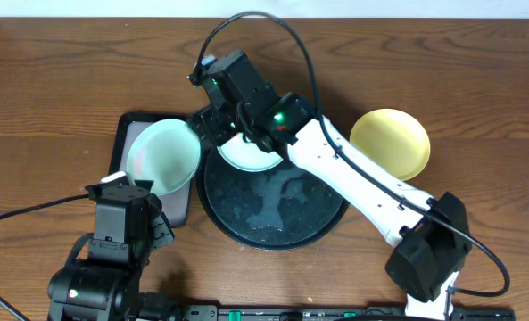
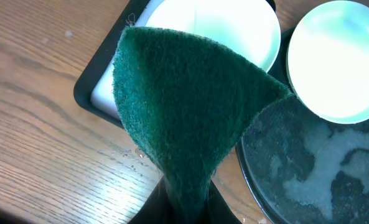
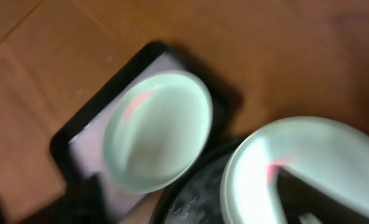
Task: Clean dirty plates on tray and stack at the side
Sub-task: 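Lower the green plate onto the left rack with the right gripper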
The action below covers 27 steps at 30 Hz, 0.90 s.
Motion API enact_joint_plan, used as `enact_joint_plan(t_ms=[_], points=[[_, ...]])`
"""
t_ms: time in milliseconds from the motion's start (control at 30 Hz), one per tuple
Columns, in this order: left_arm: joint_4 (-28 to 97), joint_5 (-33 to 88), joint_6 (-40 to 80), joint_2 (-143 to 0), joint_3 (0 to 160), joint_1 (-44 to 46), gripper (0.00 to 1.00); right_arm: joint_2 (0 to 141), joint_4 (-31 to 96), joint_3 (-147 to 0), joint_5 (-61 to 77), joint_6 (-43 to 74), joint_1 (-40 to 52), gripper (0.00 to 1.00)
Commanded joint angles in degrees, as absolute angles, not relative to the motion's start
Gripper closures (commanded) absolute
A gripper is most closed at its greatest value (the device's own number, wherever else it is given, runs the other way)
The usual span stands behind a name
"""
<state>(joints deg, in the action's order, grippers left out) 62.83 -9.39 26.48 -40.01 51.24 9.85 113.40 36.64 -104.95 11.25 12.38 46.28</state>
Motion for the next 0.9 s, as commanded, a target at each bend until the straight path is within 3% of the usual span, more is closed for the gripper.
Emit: enact_joint_plan(t_ms=[0,200,333,567,733,867], points=[[62.76,-10.13,25.30,-39.99,51.22,9.67,0.91,112.84,38.50,-105.51,14.85,15.40,47.46,0.01],[62.78,-10.13,25.30,-39.99,51.22,9.67,0.90,112.86,39.31,-103.98,14.15,15.46,49.39,0.04],[62.76,-10.13,25.30,-39.99,51.22,9.65,0.87,113.36,38.98,-102.02,7.51,19.90,51.29,0.38],[62.81,-10.13,25.32,-39.99,51.20,9.67,0.87,116.05,34.70,-99.07,-3.92,28.36,54.89,0.46],[62.76,-10.11,25.32,-39.99,51.00,9.67,0.92,119.66,28.86,-98.08,-7.16,28.73,56.88,0.58],[62.74,-10.11,25.34,-39.99,50.85,9.67,0.92,124.29,25.47,-98.08,-8.19,28.71,57.43,0.59]])
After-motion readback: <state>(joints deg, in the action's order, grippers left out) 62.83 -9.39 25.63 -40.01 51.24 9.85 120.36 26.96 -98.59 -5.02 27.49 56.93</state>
